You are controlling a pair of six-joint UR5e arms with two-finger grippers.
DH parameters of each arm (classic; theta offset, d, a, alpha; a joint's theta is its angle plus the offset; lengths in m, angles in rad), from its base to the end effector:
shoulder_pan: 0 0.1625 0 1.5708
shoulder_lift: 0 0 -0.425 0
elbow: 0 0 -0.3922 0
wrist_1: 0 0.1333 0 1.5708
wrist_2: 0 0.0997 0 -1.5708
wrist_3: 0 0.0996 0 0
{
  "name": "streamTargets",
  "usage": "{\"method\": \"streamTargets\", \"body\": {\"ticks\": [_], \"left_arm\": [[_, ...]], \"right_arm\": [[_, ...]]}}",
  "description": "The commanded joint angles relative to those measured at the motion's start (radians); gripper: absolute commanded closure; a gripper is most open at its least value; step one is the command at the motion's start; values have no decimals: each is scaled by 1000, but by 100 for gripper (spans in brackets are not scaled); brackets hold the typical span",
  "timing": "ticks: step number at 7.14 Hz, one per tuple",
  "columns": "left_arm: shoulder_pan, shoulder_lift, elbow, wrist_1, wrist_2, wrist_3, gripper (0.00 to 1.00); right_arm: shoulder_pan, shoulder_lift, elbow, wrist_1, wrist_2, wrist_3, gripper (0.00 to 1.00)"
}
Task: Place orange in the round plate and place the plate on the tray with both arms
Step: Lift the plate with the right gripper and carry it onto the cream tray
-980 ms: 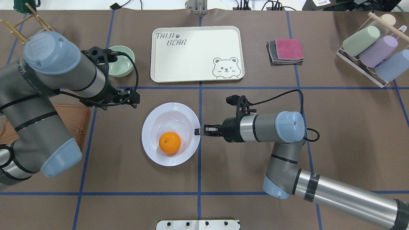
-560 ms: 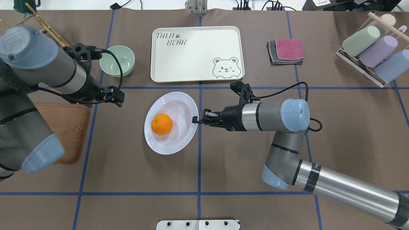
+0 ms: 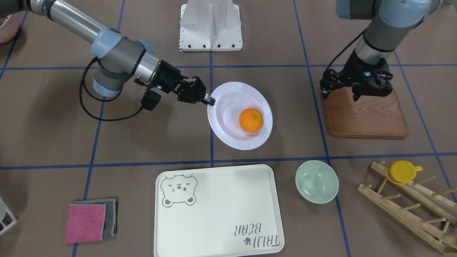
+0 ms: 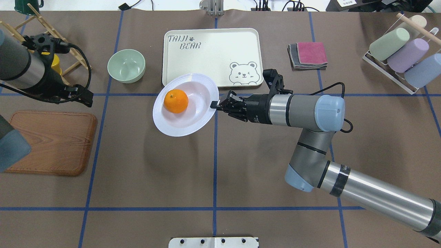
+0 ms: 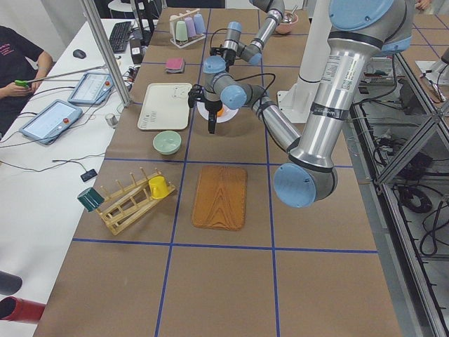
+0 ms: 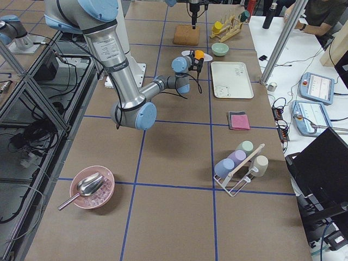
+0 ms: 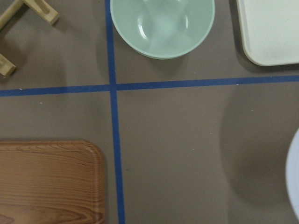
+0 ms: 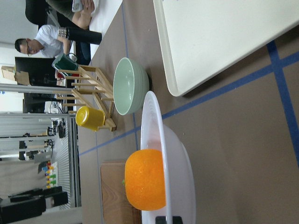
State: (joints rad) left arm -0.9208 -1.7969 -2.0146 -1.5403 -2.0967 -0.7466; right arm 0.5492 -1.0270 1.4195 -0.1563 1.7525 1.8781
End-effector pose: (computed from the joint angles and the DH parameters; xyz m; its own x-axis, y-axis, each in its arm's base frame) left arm 0.2569 -0.4756 0.3428 0.7021 0.1254 -0.7009 -0.0120 0.9863 0.1644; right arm -0.4978 -0.4398 0.2563 -0.3002 0.1651 0.9395 -0.2862 0.9240 -0.2538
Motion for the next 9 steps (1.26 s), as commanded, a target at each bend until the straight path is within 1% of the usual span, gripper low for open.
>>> {"method": "streamTargets", "body": {"ticks": [1,3,4,5,6,7,8,9], "left_arm": [[-45,25,5,0,0,87,2],[-46,28,5,0,0,87,2],[-47,28,5,0,0,87,2],[-47,28,5,0,0,87,2],[-52,28,5,0,0,87,2],[-52,28,5,0,0,87,2],[-52,28,5,0,0,87,2],[-52,28,4,0,0,87,2]], "right_arm": [[1,36,-77,-8,-176,77,98],[8,105,-186,-12,-295,88,98],[20,114,-209,-20,-306,88,98],[34,134,-218,-60,-333,93,98],[34,162,-259,-87,-385,96,98],[35,163,-280,-94,-425,98,98],[35,166,-292,-145,-450,98,96],[35,169,-292,-179,-464,98,91]]}}
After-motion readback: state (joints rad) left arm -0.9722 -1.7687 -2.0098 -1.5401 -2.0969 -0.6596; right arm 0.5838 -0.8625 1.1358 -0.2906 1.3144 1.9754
